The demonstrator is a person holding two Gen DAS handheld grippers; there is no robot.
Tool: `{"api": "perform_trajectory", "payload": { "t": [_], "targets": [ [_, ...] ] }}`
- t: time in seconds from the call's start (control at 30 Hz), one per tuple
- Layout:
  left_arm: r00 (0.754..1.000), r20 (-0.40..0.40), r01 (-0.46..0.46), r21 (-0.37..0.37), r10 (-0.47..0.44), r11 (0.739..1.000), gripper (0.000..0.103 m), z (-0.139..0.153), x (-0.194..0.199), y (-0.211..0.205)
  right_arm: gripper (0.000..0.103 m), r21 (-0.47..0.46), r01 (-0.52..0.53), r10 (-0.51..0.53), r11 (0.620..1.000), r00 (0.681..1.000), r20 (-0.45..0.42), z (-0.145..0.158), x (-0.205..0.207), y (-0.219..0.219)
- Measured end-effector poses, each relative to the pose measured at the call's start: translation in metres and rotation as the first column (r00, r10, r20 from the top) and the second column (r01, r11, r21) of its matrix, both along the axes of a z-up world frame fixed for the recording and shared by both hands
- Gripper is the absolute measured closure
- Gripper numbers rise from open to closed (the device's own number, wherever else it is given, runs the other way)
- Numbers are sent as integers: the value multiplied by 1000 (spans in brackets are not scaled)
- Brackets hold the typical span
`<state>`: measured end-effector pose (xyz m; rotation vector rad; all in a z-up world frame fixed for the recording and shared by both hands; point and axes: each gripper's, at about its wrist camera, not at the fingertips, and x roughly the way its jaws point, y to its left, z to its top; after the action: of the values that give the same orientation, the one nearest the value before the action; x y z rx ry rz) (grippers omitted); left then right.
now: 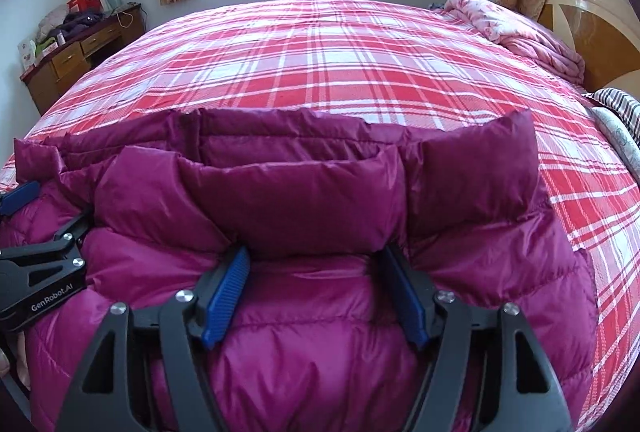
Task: Fold large clothes
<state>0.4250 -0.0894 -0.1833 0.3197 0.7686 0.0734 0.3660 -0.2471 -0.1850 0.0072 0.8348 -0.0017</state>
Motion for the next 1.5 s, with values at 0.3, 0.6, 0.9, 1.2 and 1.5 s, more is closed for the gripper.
{"api": "perform_trajectory", "payload": {
  "t": [0.3, 0.6, 0.9, 1.2, 1.5],
  "targets": [
    [1000, -6, -9, 5, 9, 1000, 8, -2, 2, -1, 28, -6, 7, -7, 1000, 1000, -20, -2, 5, -1],
    [1000, -4, -12, 12, 12, 1000, 7, -4, 1, -1, 26, -22, 11, -11, 1000, 1000, -25, -4, 6, 0],
    [1000, -2, -15, 18, 15, 1000, 6, -4, 1, -2, 26, -33, 13, -14, 999, 1000, -26, -4, 7, 1],
    [1000, 7, -19, 31, 19, 999, 6, -4, 0, -3, 26, 12, 25, -26, 1000, 998, 57, 22, -28, 8],
    [1000, 4, -20, 24, 19, 1000, 6, -3, 0, -3, 21, -49, -16, 18, 999, 999, 50, 6, -32, 34]
  ]
}}
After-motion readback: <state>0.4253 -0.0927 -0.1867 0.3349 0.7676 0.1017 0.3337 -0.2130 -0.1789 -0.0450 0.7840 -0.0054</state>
